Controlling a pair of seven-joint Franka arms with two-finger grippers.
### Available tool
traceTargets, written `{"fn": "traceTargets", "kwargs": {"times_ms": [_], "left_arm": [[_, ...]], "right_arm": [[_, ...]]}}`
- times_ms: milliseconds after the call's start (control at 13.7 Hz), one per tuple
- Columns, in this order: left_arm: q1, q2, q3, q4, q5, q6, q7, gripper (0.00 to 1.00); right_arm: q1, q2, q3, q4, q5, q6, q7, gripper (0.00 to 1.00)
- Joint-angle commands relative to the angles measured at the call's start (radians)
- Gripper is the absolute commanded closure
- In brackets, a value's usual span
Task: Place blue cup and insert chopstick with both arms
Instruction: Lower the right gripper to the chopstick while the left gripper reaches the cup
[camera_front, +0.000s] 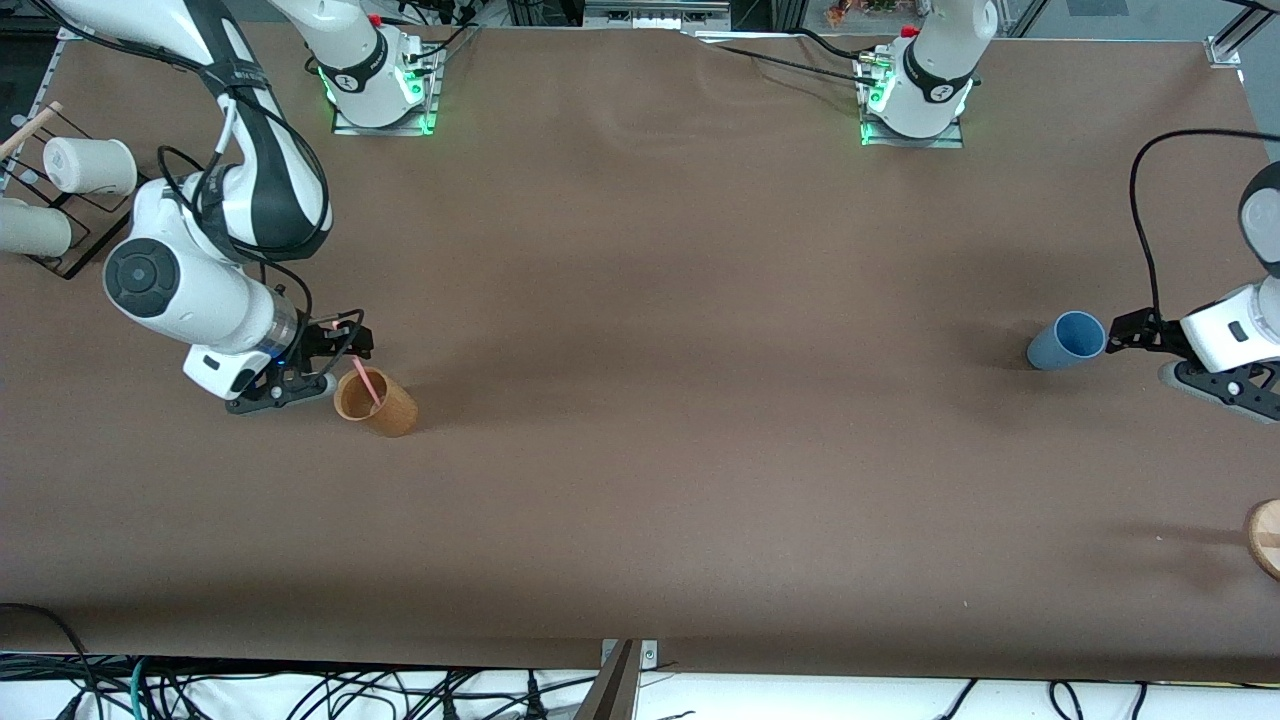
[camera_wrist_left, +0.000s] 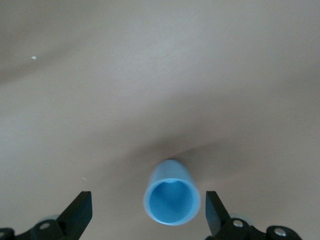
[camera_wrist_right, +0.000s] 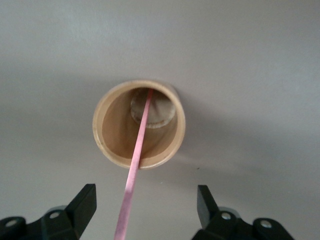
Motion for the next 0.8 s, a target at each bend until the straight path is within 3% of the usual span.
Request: {"fn": "traceTargets", "kwargs": {"times_ms": [0, 220, 293, 366, 512, 585, 732], "left_arm": [[0.051, -0.037, -0.012, -0.191, 0.031, 0.199, 0.124, 0.0], [0.092, 0.029, -0.013, -0.269, 0.031, 0.284, 0.167, 0.0], [0.096, 0.058, -0.013, -0.26, 0.031, 0.297, 0.171, 0.1], [0.096, 0.073, -0.013, -0.258, 0.028, 0.314, 0.171, 0.42], [0.096, 0.092, -0.015, -0.255, 0.021, 0.315, 0.171, 0.94], [0.096, 0.095, -0.015, -0.253, 0.019, 0.315, 0.171, 1.0], [0.096, 0.095, -0.015, -0.237, 0.019, 0.306, 0.17, 1.0]], "right_arm": [[0.005, -0.021, -0.003, -0.05, -0.012, 0.032, 0.002, 0.27], [0.005, -0.007, -0.003, -0.047, -0.007, 0.032, 0.004, 0.73], [0.005, -0.007, -0.002, -0.045, -0.007, 0.032, 0.004, 0.85], [0.005, -0.007, 0.0, -0.045, -0.007, 0.032, 0.006, 0.96], [0.007, -0.01, 0.003, -0.042, -0.001, 0.029, 0.007, 1.0], [0.007, -0.011, 0.004, -0.038, -0.001, 0.026, 0.015, 1.0], [0.007, -0.021, 0.007, -0.027, 0.0, 0.012, 0.019, 1.0]]}}
